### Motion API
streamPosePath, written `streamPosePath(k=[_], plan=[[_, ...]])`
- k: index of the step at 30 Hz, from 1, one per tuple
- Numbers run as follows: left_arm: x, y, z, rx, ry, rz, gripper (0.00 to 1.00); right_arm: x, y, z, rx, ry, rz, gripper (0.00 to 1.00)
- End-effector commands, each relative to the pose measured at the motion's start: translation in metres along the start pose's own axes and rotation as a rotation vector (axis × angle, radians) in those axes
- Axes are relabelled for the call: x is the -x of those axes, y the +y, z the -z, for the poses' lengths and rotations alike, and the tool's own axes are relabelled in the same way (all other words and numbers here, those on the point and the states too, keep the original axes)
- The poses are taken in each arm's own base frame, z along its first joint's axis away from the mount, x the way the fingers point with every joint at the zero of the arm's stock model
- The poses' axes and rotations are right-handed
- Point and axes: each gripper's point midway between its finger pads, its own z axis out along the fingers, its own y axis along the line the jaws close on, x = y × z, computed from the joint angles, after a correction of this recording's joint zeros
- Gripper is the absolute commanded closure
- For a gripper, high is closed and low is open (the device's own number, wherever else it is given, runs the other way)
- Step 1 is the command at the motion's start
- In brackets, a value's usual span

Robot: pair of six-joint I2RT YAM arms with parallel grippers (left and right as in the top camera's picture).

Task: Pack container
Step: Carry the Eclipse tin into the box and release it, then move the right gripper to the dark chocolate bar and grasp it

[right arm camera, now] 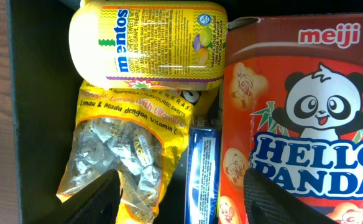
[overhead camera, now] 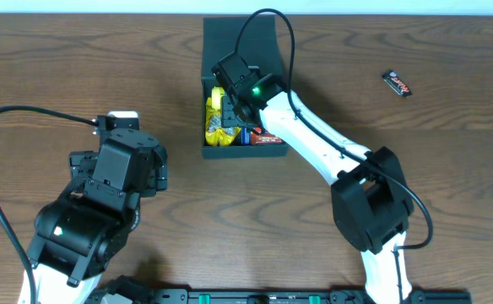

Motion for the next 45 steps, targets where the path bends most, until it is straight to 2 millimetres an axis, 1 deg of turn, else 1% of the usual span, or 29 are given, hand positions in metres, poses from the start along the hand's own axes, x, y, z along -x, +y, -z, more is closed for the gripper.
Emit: streamPosePath(k=[1, 4, 6, 8, 9, 11, 12, 13, 15, 18, 19, 21, 25, 28, 31, 34, 36, 37, 40, 41, 42, 45], plan=[[0.001, 0.001, 0.001, 0.000, -0.003, 0.014, 0.05, 0.009, 0.003, 0.007, -0.001, -0.033, -0.008, 0.36], [0.001, 0.001, 0.001, 0.000, -0.003, 0.014, 0.05, 0.020, 0.009, 0.016, 0.019, -0.062, 0.001, 0.36], [0.001, 0.001, 0.001, 0.000, -0.002, 0.014, 0.05, 0.039, 0.014, 0.032, 0.042, -0.115, 0.038, 0.35], [0.001, 0.001, 0.001, 0.000, -0.002, 0.014, 0.05, 0.056, 0.009, 0.044, 0.028, -0.168, 0.040, 0.30], [0.001, 0.001, 0.001, 0.000, -0.003, 0.014, 0.05, 0.070, 0.001, 0.050, 0.004, -0.208, 0.028, 0.29], [0.001, 0.001, 0.001, 0.000, -0.002, 0.014, 0.05, 0.100, -0.025, 0.061, -0.043, -0.280, 0.014, 0.27], [0.001, 0.001, 0.001, 0.000, -0.003, 0.014, 0.05, 0.110, -0.036, 0.062, -0.053, -0.297, 0.014, 0.25], [0.001, 0.001, 0.001, 0.000, -0.002, 0.014, 0.05, 0.122, -0.053, 0.063, -0.069, -0.314, 0.012, 0.24], [0.001, 0.001, 0.001, 0.000, -0.003, 0.014, 0.05, 0.136, -0.084, 0.062, -0.103, -0.323, -0.008, 0.20], [0.001, 0.001, 0.001, 0.000, -0.003, 0.014, 0.05, 0.151, -0.133, 0.063, -0.164, -0.325, -0.012, 0.17], [0.001, 0.001, 0.002, 0.000, -0.003, 0.014, 0.05, 0.157, -0.155, 0.064, -0.191, -0.323, -0.006, 0.16], [0.001, 0.001, 0.001, 0.000, -0.003, 0.014, 0.05, 0.168, -0.214, 0.068, -0.262, -0.315, 0.008, 0.14], [0.001, 0.001, 0.001, 0.000, -0.003, 0.014, 0.05, 0.174, -0.291, 0.068, -0.340, -0.291, 0.030, 0.14], [0.001, 0.001, 0.001, 0.000, -0.002, 0.014, 0.05, 0.174, -0.328, 0.061, -0.309, -0.269, 0.081, 0.14], [0.001, 0.001, 0.001, 0.000, -0.002, 0.014, 0.05, 0.172, -0.357, 0.049, -0.258, -0.256, 0.100, 0.14], [0.001, 0.001, 0.001, 0.000, -0.003, 0.014, 0.05, 0.167, -0.378, 0.033, -0.209, -0.243, 0.119, 0.16], [0.001, 0.001, 0.001, 0.000, -0.003, 0.014, 0.05, 0.162, -0.386, 0.020, -0.175, -0.224, 0.154, 0.16], [0.001, 0.001, 0.002, 0.000, -0.003, 0.014, 0.05, 0.157, -0.388, 0.010, -0.151, -0.206, 0.183, 0.16], [0.001, 0.001, 0.001, 0.000, -0.003, 0.014, 0.05, 0.146, -0.394, -0.012, -0.128, -0.164, 0.213, 0.17], [0.001, 0.001, 0.001, 0.000, -0.003, 0.014, 0.05, 0.143, -0.395, -0.020, -0.125, -0.150, 0.218, 0.18], [0.001, 0.001, 0.001, 0.000, -0.003, 0.014, 0.05, 0.137, -0.397, -0.033, -0.119, -0.130, 0.214, 0.19], [0.001, 0.001, 0.001, 0.000, -0.003, 0.014, 0.05, 0.128, -0.399, -0.052, -0.109, -0.098, 0.209, 0.23]])
